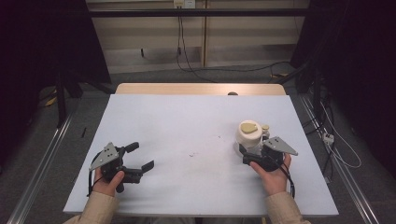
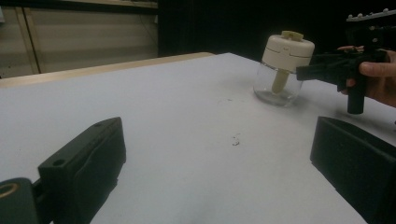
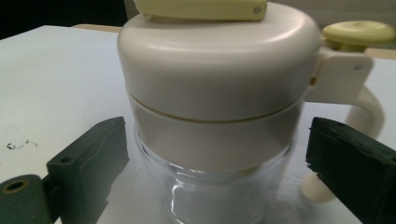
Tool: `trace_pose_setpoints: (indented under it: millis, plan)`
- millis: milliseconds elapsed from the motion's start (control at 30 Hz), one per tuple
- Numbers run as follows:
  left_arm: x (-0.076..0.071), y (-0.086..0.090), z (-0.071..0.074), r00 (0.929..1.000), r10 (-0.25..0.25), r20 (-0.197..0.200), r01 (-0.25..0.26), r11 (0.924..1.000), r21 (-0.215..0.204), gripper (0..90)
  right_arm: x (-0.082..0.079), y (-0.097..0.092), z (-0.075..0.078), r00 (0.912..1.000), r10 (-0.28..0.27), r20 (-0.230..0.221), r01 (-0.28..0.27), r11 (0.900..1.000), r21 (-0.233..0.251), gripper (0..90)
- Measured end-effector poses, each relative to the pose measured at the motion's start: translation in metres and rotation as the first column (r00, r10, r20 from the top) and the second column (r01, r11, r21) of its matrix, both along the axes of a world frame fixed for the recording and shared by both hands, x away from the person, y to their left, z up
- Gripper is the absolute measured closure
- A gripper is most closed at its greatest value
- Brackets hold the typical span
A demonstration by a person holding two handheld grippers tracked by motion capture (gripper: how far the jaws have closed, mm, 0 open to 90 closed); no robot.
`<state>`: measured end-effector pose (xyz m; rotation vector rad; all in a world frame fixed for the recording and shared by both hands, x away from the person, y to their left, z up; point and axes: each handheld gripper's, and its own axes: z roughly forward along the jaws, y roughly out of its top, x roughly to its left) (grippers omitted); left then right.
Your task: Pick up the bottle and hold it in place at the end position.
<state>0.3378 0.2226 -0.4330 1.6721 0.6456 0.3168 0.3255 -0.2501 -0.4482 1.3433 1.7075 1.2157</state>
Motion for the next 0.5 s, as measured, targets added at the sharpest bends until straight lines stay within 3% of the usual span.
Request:
trace_pose_setpoints:
  millis: [500]
  plan:
    - [0.003, -0.001, -0.002, 0.9999, -0.007, -0.01, 0.007, 1.0, -0.002, 3.2, 0.021, 0.007, -0.004, 0.9999, -0.014, 0.0, 0.014, 0.9994, 0.031, 2.8]
